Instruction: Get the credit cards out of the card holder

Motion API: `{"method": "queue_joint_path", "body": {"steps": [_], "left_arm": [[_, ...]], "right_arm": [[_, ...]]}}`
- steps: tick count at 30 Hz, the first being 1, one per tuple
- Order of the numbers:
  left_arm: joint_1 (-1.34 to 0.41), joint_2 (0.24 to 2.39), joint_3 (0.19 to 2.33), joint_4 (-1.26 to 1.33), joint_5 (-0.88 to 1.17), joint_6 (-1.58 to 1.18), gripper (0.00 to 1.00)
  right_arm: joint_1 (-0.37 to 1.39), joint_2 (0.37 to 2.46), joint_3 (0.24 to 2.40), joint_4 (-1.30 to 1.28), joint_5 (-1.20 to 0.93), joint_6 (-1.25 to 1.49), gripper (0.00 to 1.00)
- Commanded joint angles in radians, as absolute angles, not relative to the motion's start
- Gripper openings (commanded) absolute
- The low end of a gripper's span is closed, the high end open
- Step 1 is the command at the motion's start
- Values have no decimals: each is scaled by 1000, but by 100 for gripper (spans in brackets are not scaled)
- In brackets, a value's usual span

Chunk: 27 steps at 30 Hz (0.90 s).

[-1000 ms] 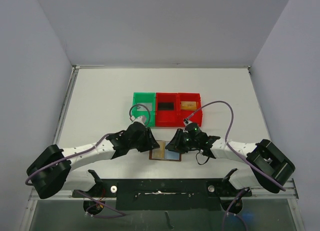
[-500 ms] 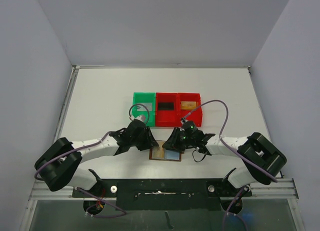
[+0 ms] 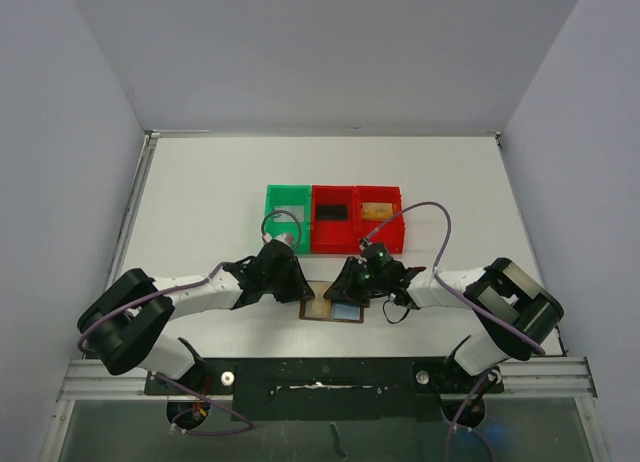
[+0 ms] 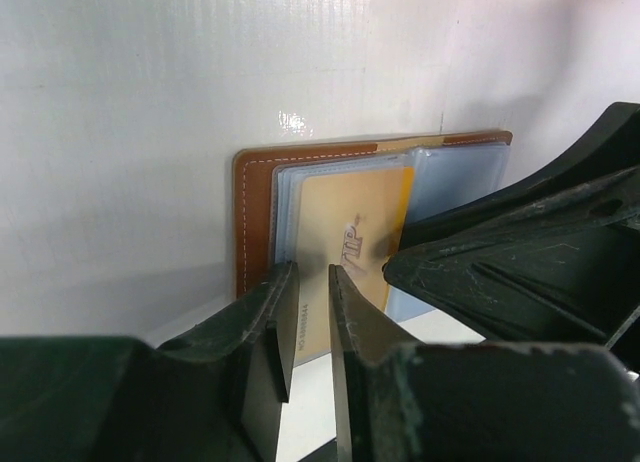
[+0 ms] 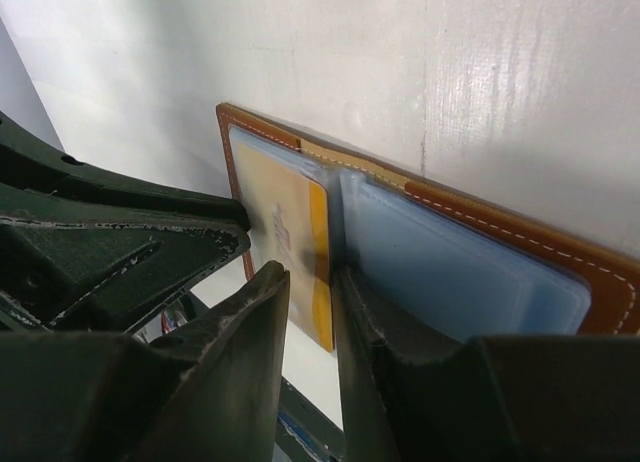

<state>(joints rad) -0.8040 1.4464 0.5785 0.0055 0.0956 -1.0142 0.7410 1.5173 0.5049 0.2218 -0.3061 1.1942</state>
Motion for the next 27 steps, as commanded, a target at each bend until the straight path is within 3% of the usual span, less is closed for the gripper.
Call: {"method": "queue_joint_path", "body": {"steps": [1, 8, 27], "left_arm": [[-820, 1476, 588, 60, 133, -1006, 16], [-824, 1484, 596, 35, 122, -999, 14], [-827, 1500, 580, -1, 83, -988, 12]], "right_arm": [[747, 1532, 503, 321, -343, 1204, 25], [740, 1523, 503, 322, -348, 1198, 0], [650, 1428, 439, 224, -371, 1129, 0]]}}
